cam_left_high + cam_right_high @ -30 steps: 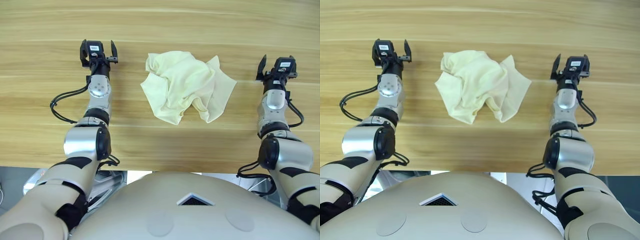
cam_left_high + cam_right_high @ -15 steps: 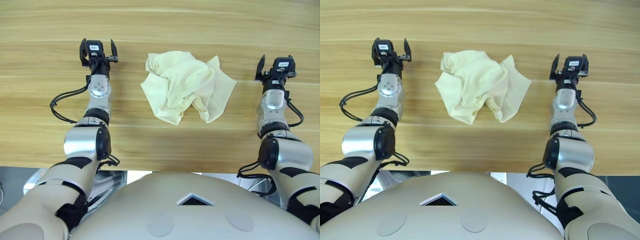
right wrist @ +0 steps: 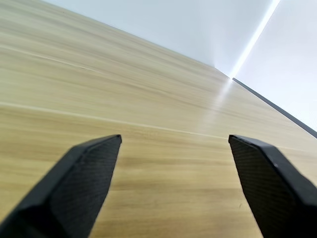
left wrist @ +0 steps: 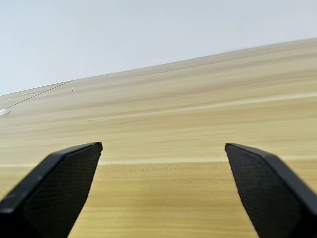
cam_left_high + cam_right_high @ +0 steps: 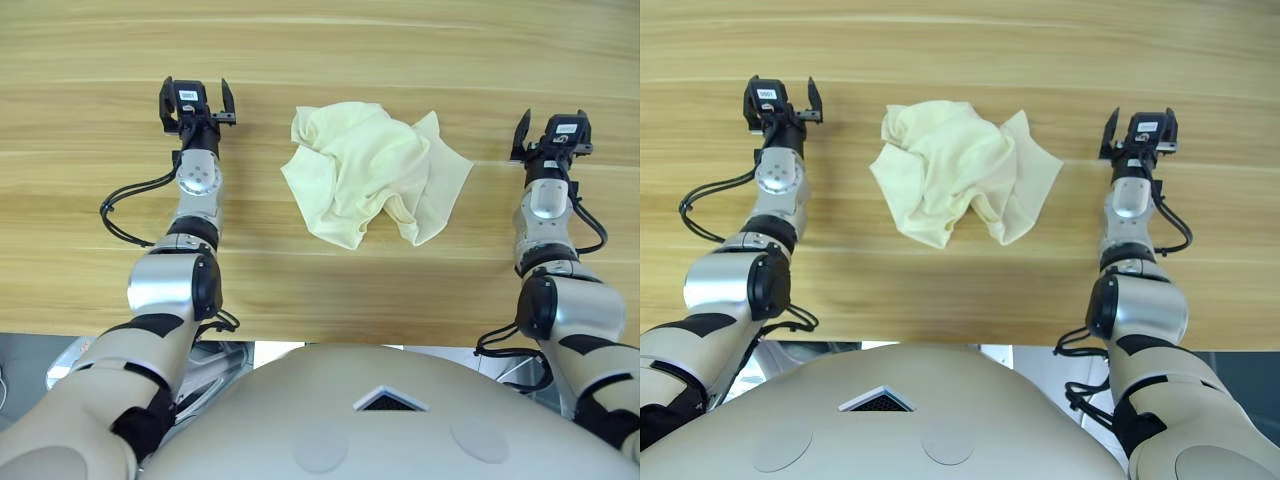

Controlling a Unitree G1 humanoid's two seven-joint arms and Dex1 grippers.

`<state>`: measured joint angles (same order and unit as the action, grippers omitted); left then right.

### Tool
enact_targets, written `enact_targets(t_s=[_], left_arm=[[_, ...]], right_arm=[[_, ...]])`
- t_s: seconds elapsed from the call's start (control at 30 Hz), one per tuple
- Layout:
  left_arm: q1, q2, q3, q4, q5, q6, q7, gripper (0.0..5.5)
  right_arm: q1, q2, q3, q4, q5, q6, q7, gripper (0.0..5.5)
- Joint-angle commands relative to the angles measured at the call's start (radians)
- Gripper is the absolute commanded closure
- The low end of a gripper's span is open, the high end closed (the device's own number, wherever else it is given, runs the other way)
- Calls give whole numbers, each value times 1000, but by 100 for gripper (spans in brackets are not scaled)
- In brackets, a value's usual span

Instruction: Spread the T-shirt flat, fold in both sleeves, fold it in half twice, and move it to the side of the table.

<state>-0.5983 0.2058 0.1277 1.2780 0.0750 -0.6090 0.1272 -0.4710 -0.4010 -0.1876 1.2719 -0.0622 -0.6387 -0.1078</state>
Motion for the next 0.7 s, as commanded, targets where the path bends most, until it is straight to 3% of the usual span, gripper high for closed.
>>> enact_targets(t_s=[0.03, 0.17, 0.43, 0.7], left_arm=[[-17, 5, -4, 4, 11, -1, 11, 90], [-13, 9, 13, -1, -4, -23, 12, 90], [233, 146, -8, -313, 27, -375, -111, 90], [522, 302, -170, -660, 140, -456, -331, 90]], right_arm=[[-8, 0, 4, -1, -5, -2, -6, 148], [-5, 5, 10, -3, -13, -13, -26, 148], [228, -157, 171, -342, -358, -152, -300, 148], [509, -375, 207, -613, -498, -156, -208, 148]])
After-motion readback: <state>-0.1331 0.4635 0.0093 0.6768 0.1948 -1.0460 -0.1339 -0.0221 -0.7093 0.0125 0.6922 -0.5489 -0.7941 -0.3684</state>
